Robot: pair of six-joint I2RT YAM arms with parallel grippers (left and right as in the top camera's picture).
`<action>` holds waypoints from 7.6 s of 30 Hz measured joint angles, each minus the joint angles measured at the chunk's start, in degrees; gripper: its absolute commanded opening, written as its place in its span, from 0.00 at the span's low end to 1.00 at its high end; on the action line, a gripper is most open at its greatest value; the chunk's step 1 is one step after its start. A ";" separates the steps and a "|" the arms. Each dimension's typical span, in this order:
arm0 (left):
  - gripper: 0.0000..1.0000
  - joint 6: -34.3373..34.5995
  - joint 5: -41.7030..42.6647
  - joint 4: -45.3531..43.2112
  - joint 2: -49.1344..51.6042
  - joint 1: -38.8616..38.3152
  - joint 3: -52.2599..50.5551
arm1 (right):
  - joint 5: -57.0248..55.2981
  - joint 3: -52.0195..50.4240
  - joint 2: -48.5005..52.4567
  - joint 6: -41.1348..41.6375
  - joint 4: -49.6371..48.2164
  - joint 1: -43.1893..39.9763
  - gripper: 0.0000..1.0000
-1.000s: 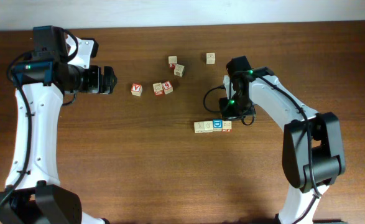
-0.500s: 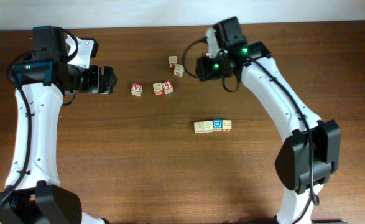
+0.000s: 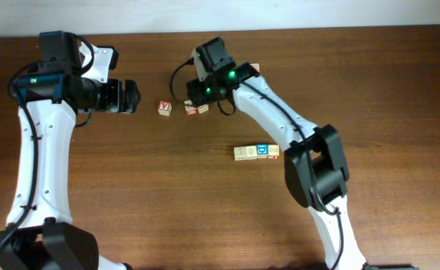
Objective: Rotate 5 blocks
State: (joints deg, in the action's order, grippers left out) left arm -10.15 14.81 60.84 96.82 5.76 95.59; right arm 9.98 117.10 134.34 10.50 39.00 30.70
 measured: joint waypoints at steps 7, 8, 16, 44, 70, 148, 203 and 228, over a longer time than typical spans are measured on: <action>0.99 0.00 0.00 0.00 0.00 -0.02 0.00 | -1.38 0.00 3.72 0.00 -0.07 0.13 0.57; 0.99 0.00 0.00 -0.02 0.00 0.00 0.00 | -1.73 0.00 4.13 0.02 0.00 0.13 0.54; 0.99 0.00 0.00 -0.02 0.02 -0.02 0.00 | -6.12 0.00 4.52 -0.35 0.11 0.09 0.53; 0.99 0.00 0.00 -0.02 0.07 0.00 0.00 | -4.39 0.02 6.21 -4.68 -1.18 0.09 0.48; 0.99 0.00 0.00 -0.02 0.07 0.00 0.00 | -2.64 0.81 -2.58 5.22 33.59 1.27 0.25; 0.99 0.00 0.00 0.00 0.07 -0.02 0.00 | -6.82 -10.51 -2.51 -4.72 28.20 11.08 0.19; 0.99 0.00 0.00 0.00 0.07 0.00 0.00 | -8.83 -6.93 -2.51 10.69 27.76 2.03 0.04; 0.99 0.00 0.00 0.00 0.07 0.00 0.00 | -7.96 -7.04 -2.51 10.71 32.11 2.03 0.05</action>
State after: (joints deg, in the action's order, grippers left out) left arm -10.15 14.81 60.84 96.88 5.76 95.59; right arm 2.02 110.06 131.83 21.21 71.11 32.73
